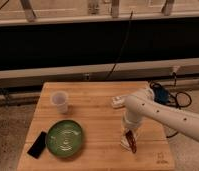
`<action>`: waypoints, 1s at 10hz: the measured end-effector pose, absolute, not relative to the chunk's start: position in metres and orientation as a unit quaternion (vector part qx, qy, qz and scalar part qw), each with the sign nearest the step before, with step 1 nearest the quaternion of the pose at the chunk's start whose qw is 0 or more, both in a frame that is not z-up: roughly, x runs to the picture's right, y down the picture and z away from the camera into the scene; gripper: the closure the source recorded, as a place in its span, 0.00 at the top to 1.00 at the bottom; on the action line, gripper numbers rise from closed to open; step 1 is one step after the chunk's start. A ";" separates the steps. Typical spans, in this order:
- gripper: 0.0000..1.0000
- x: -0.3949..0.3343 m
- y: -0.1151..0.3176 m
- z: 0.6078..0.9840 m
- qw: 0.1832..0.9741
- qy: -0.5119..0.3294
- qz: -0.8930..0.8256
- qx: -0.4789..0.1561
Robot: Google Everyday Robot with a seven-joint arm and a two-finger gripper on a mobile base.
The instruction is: Place the pepper on the white sponge
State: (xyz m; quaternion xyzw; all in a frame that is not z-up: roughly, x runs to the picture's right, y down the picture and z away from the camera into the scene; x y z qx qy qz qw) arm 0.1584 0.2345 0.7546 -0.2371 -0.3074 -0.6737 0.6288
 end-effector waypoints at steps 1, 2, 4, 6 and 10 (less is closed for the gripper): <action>0.11 0.159 0.235 0.755 0.628 -0.308 -0.674 -0.237; 0.16 0.159 0.235 0.755 0.628 -0.308 -0.674 -0.237; 0.16 0.160 0.237 0.755 0.626 -0.310 -0.675 -0.237; 0.17 0.160 0.239 0.756 0.625 -0.311 -0.676 -0.236; 0.27 0.161 0.240 0.757 0.623 -0.313 -0.677 -0.234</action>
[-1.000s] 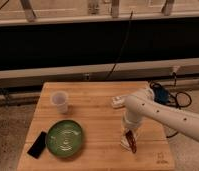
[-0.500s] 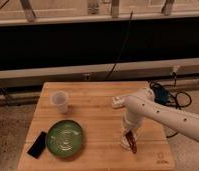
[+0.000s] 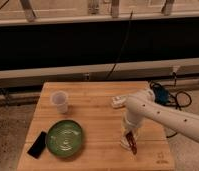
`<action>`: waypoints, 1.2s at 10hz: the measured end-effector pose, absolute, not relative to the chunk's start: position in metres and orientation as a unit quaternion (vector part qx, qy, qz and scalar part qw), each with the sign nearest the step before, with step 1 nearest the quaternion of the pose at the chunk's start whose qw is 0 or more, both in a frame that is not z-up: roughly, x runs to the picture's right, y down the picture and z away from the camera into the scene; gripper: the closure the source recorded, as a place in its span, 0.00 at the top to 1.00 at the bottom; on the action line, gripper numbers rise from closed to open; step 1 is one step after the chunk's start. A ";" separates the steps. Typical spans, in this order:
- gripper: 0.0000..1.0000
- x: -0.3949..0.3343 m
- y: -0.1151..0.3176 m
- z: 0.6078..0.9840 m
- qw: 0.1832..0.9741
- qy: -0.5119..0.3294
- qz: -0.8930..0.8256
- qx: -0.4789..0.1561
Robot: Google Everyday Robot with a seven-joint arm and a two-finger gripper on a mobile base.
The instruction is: Place the pepper on the white sponge
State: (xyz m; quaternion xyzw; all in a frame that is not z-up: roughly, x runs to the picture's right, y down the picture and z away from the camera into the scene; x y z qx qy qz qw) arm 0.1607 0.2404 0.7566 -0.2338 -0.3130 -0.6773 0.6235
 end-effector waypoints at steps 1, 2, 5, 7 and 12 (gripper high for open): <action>0.36 0.161 0.241 0.757 0.623 -0.314 -0.677 -0.233; 0.43 0.162 0.241 0.757 0.624 -0.315 -0.677 -0.231; 0.58 0.161 0.241 0.757 0.623 -0.316 -0.677 -0.229; 0.66 0.162 0.242 0.756 0.623 -0.317 -0.678 -0.229; 0.56 0.161 0.241 0.755 0.623 -0.316 -0.679 -0.225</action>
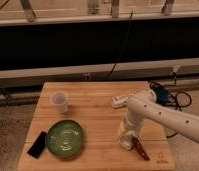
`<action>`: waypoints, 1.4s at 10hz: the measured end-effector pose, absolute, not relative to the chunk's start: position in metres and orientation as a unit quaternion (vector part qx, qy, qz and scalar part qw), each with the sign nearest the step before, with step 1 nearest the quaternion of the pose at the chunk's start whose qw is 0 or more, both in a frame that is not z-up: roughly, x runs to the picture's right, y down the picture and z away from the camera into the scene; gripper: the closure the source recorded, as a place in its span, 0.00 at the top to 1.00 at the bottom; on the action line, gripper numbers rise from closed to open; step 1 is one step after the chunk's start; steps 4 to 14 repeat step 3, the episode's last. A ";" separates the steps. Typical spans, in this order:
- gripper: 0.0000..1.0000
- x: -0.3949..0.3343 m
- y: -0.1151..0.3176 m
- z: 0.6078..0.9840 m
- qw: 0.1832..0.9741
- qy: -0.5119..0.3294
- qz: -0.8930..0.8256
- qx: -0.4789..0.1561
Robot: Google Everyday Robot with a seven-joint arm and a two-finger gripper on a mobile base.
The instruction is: Place the pepper on the white sponge
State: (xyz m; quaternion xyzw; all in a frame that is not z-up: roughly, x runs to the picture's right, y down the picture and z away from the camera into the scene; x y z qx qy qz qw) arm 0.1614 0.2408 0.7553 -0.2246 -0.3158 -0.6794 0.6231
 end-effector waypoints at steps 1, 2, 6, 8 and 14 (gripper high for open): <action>0.63 0.162 0.239 0.755 0.624 -0.315 -0.679 -0.224; 0.73 0.162 0.237 0.754 0.626 -0.314 -0.678 -0.222; 0.78 0.163 0.235 0.753 0.626 -0.314 -0.678 -0.223; 0.78 0.163 0.235 0.753 0.626 -0.314 -0.678 -0.223; 0.78 0.163 0.235 0.753 0.626 -0.314 -0.678 -0.223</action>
